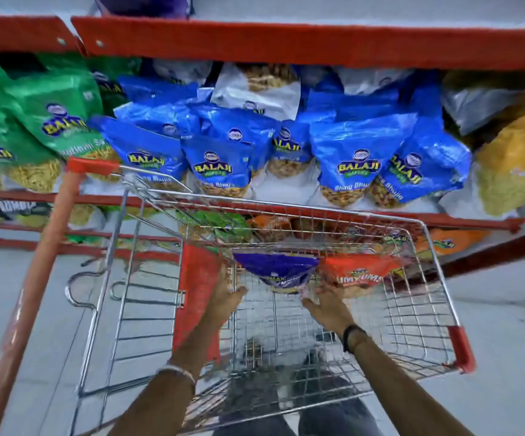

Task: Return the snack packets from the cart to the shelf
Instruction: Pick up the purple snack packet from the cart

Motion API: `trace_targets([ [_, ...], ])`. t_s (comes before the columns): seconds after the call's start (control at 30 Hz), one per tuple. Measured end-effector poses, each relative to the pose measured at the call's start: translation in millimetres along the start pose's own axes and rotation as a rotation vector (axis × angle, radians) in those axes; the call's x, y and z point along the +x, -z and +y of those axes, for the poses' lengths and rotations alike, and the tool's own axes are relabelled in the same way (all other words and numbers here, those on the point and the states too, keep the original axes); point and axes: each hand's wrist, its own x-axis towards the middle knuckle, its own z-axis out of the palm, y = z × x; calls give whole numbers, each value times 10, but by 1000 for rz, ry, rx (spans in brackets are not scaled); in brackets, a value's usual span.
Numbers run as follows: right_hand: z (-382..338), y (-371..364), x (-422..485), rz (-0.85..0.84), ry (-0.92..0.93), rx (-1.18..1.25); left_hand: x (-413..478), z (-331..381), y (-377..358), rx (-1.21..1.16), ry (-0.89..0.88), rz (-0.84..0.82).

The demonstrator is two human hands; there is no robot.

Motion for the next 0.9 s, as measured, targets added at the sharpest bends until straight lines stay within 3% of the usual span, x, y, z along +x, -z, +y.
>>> trace_targets([
  [0.1,66,-110,268,-79,-117,53,156,-193,-87,-32,280,-50],
  [0.17,123,-199,435,-74,-134,133,277,-367,-147,-4,333,-71],
  [0.33,242,-375,823,12,-114,223,603,-468,-371,-202,297,-107],
  [0.53,326,-587,1103,167,-40,404,908,-583,-679,-189,197,-156],
  [0.67,357,-670,1139,246,-61,473,898,-495,-707,-338,260,-58],
  [0.9,136,-596,851,261,39,507,651,-314,-461,-233,196,28],
])
